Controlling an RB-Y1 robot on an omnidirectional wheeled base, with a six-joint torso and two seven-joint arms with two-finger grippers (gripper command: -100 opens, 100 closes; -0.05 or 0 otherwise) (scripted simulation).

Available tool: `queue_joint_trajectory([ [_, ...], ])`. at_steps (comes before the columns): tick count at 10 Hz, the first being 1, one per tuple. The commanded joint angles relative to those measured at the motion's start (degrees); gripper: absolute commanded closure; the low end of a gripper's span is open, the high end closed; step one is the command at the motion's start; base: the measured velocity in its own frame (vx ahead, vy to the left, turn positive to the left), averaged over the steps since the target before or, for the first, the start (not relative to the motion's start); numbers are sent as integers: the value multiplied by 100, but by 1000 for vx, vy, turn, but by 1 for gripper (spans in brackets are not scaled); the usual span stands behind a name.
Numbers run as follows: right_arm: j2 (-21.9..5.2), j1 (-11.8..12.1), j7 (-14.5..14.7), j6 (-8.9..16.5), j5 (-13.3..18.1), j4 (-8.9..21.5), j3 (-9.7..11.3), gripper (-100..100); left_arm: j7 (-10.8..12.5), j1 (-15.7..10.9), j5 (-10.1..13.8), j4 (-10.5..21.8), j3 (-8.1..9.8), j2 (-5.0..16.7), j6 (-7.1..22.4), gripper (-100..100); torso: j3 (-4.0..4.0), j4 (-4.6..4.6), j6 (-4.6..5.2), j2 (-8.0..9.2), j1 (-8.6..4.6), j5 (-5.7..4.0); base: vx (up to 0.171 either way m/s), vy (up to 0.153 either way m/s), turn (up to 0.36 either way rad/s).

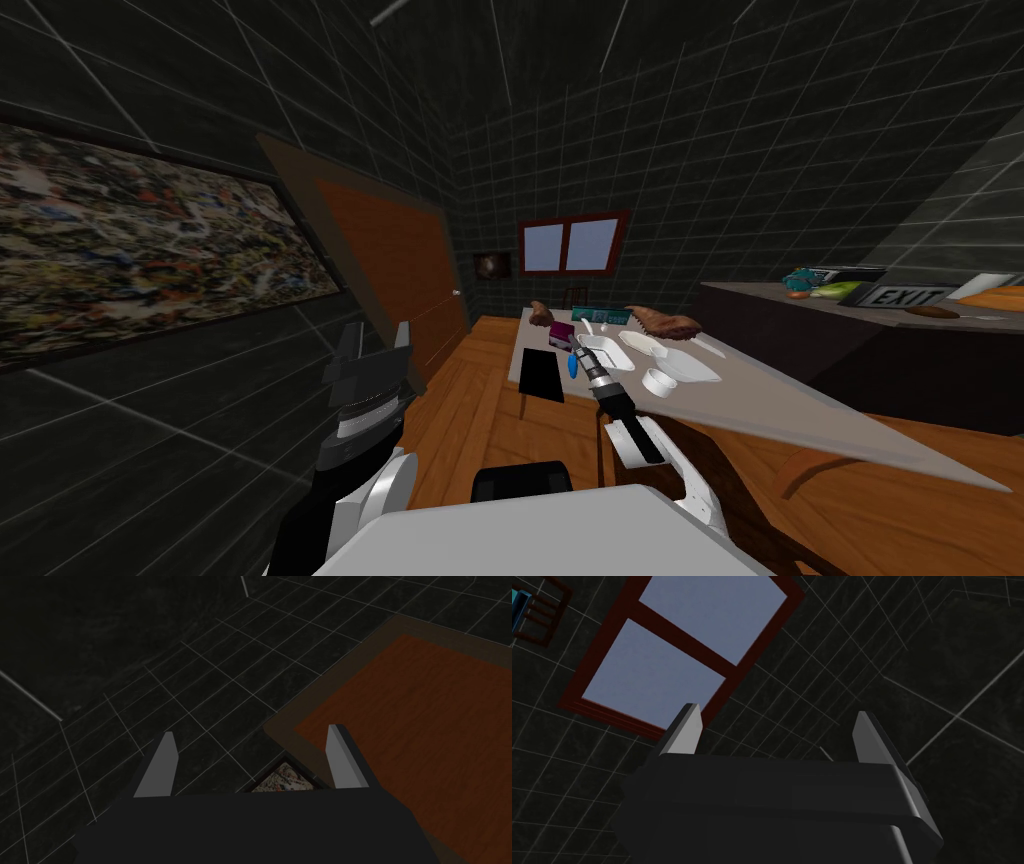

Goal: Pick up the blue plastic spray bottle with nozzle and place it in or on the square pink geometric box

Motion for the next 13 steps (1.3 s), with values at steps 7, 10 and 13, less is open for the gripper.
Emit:
queue_joint_trajectory([
  [7, -276, -386, 888, 179, 239, 1275, -126, -100, 0, 0, 0, 0, 0, 0, 0, 0, -5, -2, 0, -8, 1, 0, 19, 24, -37],
  [10, -324, -469, 1108, 222, 293, 1669, -144, -100, 0, 0, 0, 0, 0, 0, 0, 0, -7, -3, -1, -13, 4, 1, 33, 28, -19],
  [13, -412, -629, 1480, 313, 398, 2208, -177, -100, 0, 0, 0, 0, 0, 0, 0, 0, -10, -4, 0, -17, 6, 1, 44, 33, -35],
])
